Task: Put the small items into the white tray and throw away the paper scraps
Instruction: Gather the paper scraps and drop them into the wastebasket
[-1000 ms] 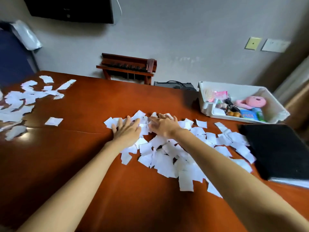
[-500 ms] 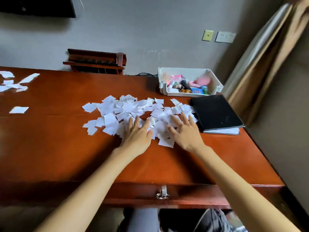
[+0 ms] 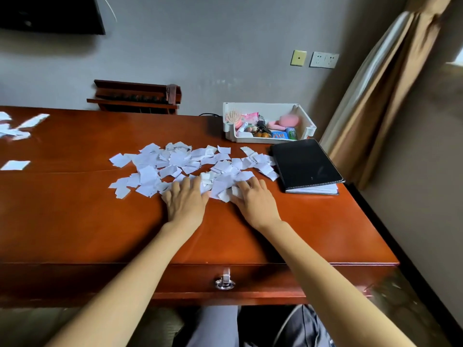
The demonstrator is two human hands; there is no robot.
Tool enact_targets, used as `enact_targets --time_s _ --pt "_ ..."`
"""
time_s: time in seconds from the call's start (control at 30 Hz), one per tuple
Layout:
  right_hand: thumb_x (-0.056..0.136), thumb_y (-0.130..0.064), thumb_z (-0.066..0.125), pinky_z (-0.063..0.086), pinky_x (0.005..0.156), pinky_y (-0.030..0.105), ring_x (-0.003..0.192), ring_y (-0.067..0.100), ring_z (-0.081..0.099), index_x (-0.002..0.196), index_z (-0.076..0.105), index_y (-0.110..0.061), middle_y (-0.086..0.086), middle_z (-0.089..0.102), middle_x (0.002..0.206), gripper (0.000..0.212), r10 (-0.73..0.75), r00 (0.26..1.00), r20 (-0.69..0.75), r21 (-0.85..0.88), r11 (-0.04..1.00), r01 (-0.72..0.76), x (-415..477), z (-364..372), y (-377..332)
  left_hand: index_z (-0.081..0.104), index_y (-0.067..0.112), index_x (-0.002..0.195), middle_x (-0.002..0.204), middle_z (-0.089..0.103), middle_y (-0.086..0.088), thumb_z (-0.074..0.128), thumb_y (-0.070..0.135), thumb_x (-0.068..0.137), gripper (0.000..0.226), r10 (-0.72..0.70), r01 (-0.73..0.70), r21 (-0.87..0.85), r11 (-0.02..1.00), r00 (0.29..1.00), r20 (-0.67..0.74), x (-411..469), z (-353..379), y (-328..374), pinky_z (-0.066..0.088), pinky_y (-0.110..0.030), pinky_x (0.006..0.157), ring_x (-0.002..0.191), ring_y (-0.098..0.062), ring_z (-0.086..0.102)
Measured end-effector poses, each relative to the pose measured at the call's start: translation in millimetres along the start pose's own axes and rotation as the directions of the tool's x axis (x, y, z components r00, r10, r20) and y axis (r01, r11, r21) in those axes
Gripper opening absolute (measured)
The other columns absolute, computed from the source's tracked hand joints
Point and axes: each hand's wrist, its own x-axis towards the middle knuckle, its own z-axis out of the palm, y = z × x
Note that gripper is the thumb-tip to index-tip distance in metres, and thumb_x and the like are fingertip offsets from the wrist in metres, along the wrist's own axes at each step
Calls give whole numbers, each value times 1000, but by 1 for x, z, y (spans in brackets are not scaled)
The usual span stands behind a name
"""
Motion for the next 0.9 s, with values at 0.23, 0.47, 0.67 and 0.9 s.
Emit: enact_targets --time_s 0.23,0.47,0.67,0.9 --pt "89 -12 54 42 72 31 103 31 55 121 51 -7 13 52 118 32 15 999 -30 54 998 -13 5 -8 3 47 7 123 123 53 -13 45 15 97 28 58 -67 -72 995 990 -127 13 1 7 45 -35 91 116 -28 49" --pt "86 10 45 50 84 30 106 31 61 115 59 -1 18 62 116 34 208 976 -68 296 938 -179 27 -26 13 60 -2 100 107 61 -18 47 8 95 17 -50 -30 -455 890 985 -164 38 -19 16 49 -35 73 97 -32 60" --pt "85 9 51 51 79 33 105 35 63 116 60 4 22 66 113 33 319 928 -190 484 853 -194 39 -55 18 63 -1 103 110 65 -15 53 6 91 18 -117 -39 -703 710 978 -173 53 -45 34 38 -23 76 107 -26 57" --pt "85 5 53 55 75 38 93 38 66 116 60 3 25 68 106 33 388 911 -139 542 800 -258 15 -49 27 67 -4 99 105 67 -13 54 6 88 20 -197 29 -837 547 976 -95 35 -47 46 39 -23 79 102 -24 59"
